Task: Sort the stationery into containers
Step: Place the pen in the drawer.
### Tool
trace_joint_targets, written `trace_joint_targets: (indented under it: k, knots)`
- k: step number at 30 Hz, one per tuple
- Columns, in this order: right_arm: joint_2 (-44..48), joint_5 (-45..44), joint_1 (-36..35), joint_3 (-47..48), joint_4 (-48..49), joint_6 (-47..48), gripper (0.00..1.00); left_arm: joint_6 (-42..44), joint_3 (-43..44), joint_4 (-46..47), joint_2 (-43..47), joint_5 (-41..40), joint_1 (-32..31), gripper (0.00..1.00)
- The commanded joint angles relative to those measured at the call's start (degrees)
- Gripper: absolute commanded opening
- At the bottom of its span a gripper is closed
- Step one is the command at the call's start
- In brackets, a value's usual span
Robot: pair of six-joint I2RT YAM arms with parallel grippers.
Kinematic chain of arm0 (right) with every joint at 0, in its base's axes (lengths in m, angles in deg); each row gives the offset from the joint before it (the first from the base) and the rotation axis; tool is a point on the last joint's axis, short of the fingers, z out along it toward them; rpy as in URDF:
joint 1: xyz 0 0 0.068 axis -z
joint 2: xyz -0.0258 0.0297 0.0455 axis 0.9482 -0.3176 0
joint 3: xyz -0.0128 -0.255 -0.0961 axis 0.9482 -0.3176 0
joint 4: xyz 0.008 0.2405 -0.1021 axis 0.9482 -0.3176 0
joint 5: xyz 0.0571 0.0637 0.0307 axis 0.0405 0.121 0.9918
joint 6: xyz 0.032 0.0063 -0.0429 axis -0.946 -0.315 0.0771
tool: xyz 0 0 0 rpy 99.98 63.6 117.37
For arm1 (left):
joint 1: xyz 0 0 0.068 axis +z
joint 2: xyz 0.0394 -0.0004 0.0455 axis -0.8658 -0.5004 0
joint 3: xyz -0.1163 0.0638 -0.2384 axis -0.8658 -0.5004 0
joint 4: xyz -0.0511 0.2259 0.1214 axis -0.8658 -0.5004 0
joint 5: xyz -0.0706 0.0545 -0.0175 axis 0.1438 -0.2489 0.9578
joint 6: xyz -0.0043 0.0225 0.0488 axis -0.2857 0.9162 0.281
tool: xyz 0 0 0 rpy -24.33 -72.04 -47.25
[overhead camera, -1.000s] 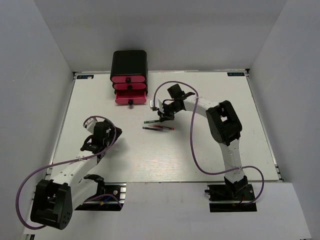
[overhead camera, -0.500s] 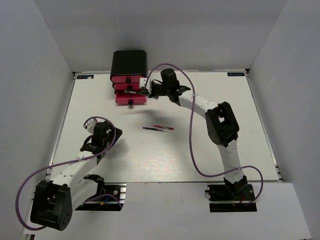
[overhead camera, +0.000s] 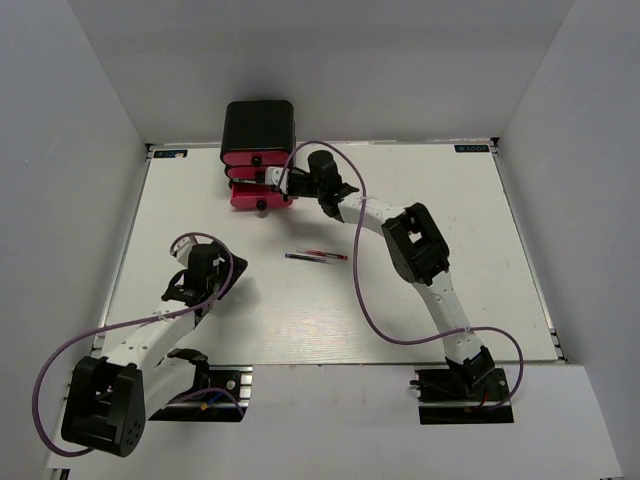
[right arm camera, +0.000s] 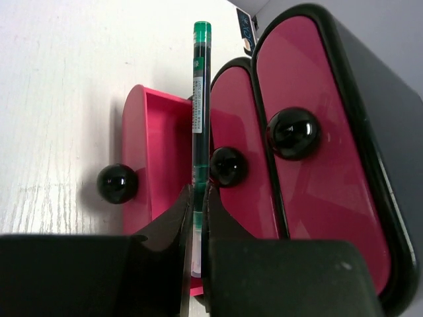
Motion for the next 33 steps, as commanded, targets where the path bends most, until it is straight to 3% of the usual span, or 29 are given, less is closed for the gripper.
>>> trace_joint_targets:
  k: [1, 6, 10, 16, 19, 21, 24, 29, 32, 33]
  knots:
    - [0.4, 0.0, 0.0, 1.0, 6.5, 0.6, 0.00, -0.1, 0.7, 1.4, -0.5, 1.4, -0.2, 0.76]
    - [-0.8, 1.2, 0.1, 0.1, 7.5, 2.6, 0.00, -0.1, 1.3, 2.0, -1.9, 2.0, -0.2, 0.76]
    - [-2.1, 1.5, 0.1, 0.1, 8.2, 2.9, 0.12, 0.4, 1.9, 2.0, -1.9, 2.5, -0.2, 0.77]
    - [-4.1, 1.4, 0.2, 1.7, 8.1, 3.5, 0.16, 0.4, 2.9, 1.5, -1.9, 4.3, -0.2, 0.77]
    - [-4.6, 0.8, 0.3, 1.6, 8.5, 3.5, 0.28, 1.0, 3.5, 1.0, -1.9, 4.3, -0.2, 0.77]
    - [-4.7, 0.7, 0.3, 1.5, 9.1, 3.3, 0.42, 1.0, 3.5, 0.3, -1.9, 4.3, -0.2, 0.77]
    - [-4.0, 0.7, 0.5, 0.5, 9.5, 3.3, 0.48, 1.0, 3.5, 0.3, -1.9, 4.8, -0.2, 0.77]
    - [0.2, 1.7, 0.5, -6.1, 12.5, 2.0, 0.48, 1.0, 3.5, 4.0, -3.0, 8.0, -0.7, 0.77]
    - [7.0, 2.6, 0.8, -14.8, 16.2, -0.6, 0.38, 1.0, 4.0, 7.0, -5.5, 10.6, -0.7, 0.68]
    - [12.3, 3.0, 0.8, -17.0, 17.6, -2.2, 0.30, 1.0, 4.6, 7.8, -6.2, 11.9, -0.7, 0.64]
